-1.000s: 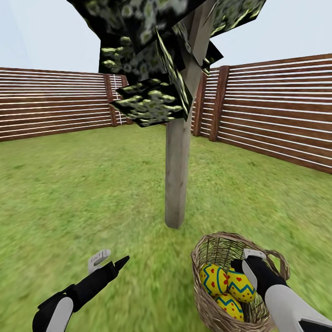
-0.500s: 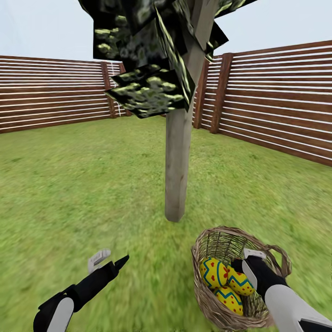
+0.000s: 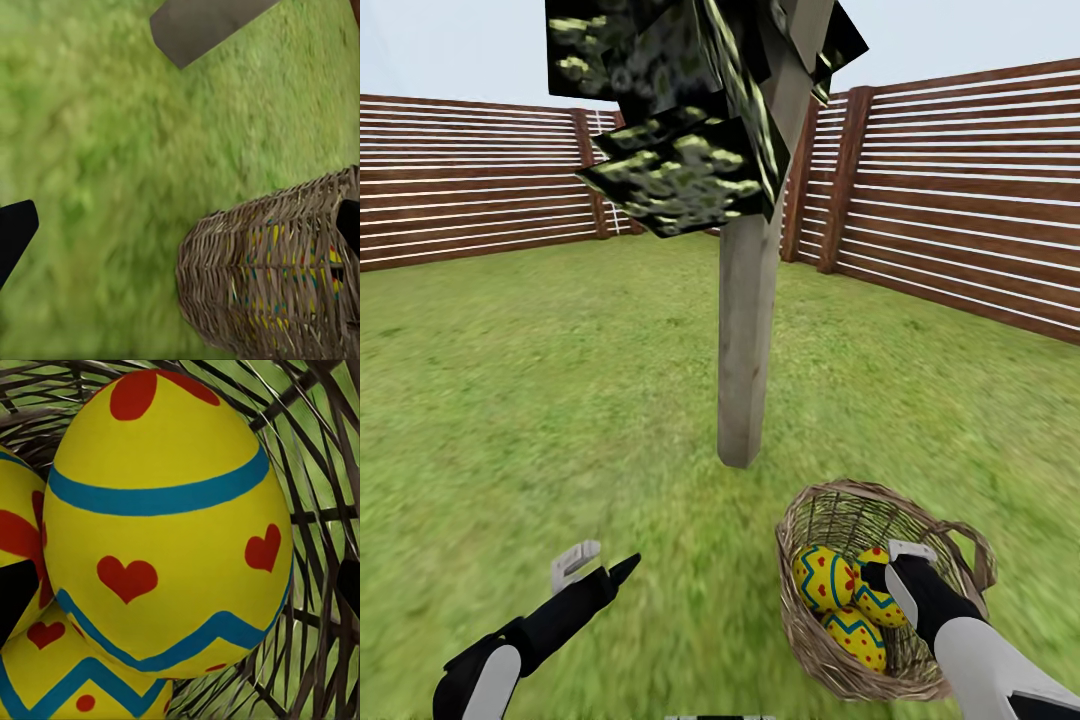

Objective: Take the three Easter eggs out of the wicker basket on the lawn in the garden, then place them on the lawn next to a single tree (choose any tree) so that all three eggs are next to the same tree and none are left in the basket.

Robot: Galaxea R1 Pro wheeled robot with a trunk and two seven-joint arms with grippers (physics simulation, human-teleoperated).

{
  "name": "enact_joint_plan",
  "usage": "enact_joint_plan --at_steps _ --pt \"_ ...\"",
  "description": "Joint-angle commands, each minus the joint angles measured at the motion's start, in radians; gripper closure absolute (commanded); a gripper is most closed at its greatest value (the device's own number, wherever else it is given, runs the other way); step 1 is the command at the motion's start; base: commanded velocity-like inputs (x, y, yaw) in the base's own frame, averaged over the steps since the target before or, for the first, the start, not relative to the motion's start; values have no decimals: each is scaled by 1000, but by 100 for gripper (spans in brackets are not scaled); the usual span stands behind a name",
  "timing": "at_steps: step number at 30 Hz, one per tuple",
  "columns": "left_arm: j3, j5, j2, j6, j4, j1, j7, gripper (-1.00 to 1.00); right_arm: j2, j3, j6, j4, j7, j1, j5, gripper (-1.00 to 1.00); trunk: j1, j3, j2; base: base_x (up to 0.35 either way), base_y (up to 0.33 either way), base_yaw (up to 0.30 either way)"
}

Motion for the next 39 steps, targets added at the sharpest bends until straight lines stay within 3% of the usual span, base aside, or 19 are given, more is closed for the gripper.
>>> enact_joint_plan --at_steps 1,8,20,39 --pt "3 1 -1 7 0 0 -6 -100 0 -2 5 -2 -2 0 -1 -100 0 -1 0 0 0 0" --pt "2 2 -1 7 0 -1 -7 -100 0 -2 5 -2 -2 0 -1 -100 0 -1 0 0 0 0" --pt "2 1 -1 6 0 -1 -6 -100 3 -2 5 -2 -2 0 -1 -100 5 -47 -3 0 0 0" --pt "3 2 -1 6 0 0 -8 -100 3 -2 5 0 -1 0 -2 -100 5 -47 -3 0 0 0"
